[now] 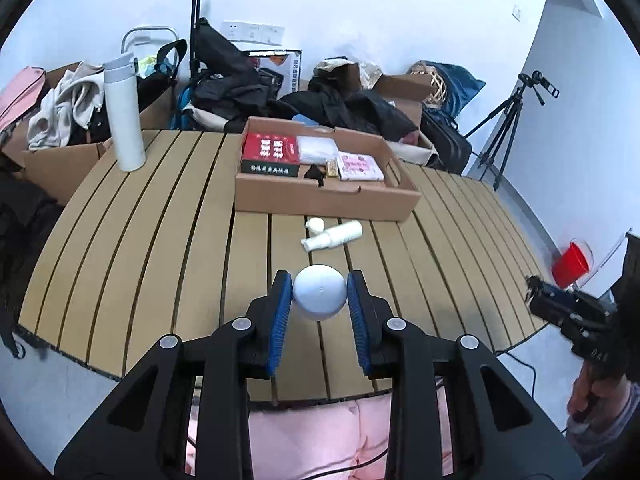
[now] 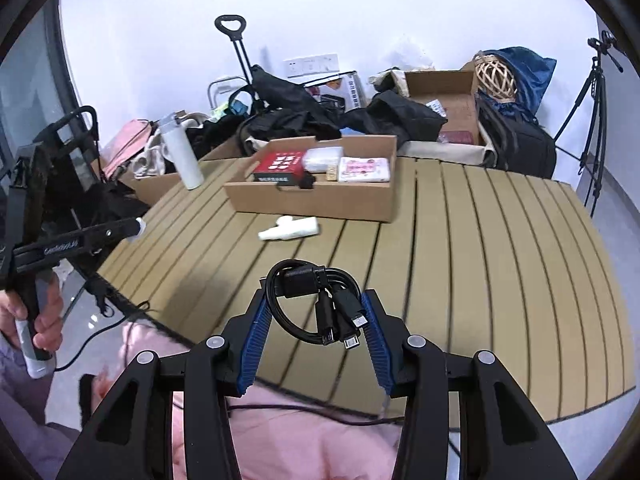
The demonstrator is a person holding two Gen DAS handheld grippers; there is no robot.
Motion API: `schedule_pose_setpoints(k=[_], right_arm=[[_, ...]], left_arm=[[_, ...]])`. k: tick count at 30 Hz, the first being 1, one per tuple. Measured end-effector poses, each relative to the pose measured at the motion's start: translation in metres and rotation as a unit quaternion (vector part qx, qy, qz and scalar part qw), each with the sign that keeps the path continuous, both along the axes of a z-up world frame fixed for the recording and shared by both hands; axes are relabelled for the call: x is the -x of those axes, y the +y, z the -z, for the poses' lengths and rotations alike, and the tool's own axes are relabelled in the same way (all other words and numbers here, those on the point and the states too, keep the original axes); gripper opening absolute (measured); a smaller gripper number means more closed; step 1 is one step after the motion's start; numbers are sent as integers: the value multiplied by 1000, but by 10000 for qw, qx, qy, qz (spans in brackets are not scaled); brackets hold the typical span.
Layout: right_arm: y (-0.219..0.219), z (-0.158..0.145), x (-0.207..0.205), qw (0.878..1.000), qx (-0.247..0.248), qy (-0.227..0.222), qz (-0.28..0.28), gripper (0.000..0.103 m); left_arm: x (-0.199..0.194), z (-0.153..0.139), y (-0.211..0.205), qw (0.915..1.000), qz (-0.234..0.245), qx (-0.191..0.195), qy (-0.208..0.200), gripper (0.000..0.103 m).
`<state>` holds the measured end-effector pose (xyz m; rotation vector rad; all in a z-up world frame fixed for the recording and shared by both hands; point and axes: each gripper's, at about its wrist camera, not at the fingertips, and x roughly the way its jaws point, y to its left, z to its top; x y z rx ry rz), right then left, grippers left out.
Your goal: Organize objects
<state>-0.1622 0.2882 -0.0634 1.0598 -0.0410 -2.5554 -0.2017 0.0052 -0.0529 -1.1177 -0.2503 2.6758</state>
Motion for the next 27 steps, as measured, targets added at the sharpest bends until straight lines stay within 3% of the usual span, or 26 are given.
schedule_pose_setpoints(k=[4,8,11,14,16,20,24,27], right_arm=[[-12,-8,10,9999,48,75,-81,49],[-23,-26,50,9992,118,193,-315,49],[-39,-43,92,9981,44,374,-490,49],[-60,-42,146,9976,16,311,-619,49],[-77,-23,192,9977,-41,78,-665,49],[-105,37,271,9958,-151,-645,-627,49],[-119,83,315,9917,7,-1138,-590,50],[-125,105,331,9892,4,-1374,-505,50]], left_arm=[[19,-16,-1,9993,242,-110,258,25],[71,-30,-11,9989,304,-204,304,25],[128,-32,-20,9984,333,-433,149,25],[188,-14,-22,9959,516,-709,-233,25],[231,11,-21,9935,537,-798,-617,25],[276,54,-12,9922,441,-510,-1052,25],[302,89,-8,9894,437,-259,-1358,25],[312,115,-4,9880,270,304,-1490,32]])
